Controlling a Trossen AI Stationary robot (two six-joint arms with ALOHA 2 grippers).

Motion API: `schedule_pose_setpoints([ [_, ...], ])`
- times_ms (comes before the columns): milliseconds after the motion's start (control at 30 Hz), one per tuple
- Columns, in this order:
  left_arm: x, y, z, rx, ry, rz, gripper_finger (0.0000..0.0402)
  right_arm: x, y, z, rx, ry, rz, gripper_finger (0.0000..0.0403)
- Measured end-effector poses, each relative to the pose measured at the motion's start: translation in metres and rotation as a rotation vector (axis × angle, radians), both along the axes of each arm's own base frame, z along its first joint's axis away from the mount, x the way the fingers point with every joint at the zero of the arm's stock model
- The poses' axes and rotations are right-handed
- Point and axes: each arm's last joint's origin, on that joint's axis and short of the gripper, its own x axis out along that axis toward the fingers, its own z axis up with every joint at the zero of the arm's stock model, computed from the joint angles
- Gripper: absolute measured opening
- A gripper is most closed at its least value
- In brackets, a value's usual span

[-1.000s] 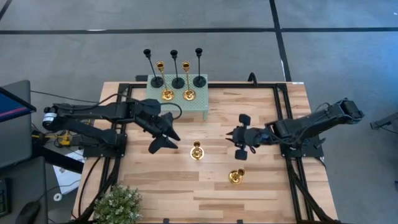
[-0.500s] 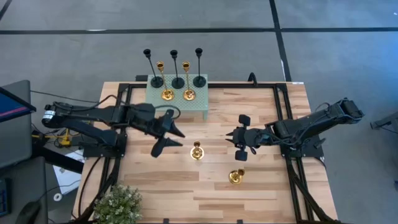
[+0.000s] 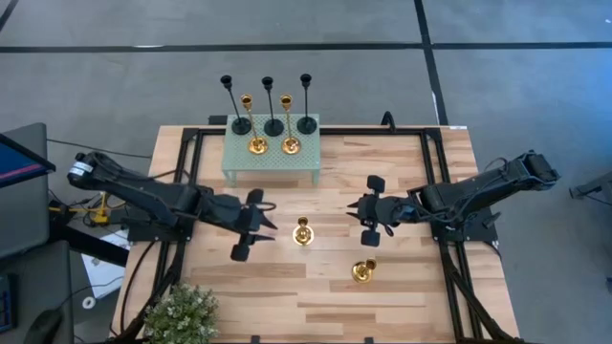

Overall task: Pick & Place candle stick holders
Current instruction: Put the gold candle holder on the shelf

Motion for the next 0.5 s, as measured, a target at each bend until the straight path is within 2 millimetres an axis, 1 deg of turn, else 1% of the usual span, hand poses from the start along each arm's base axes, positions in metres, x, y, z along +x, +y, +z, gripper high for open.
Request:
schedule_pose_setpoints([
  [267,0.003,-0.003,-0.04,-0.035,-0.102,-0.008,0.0131,0.0,0.0,0.001,0.001,-0.007,-0.001,0.0074],
  [500,0.0,-0.002,-0.063,-0.039,-0.116,-0.008,0.0133,0.001,0.0,0.002,0.005,-0.025,-0.002,0.0074],
])
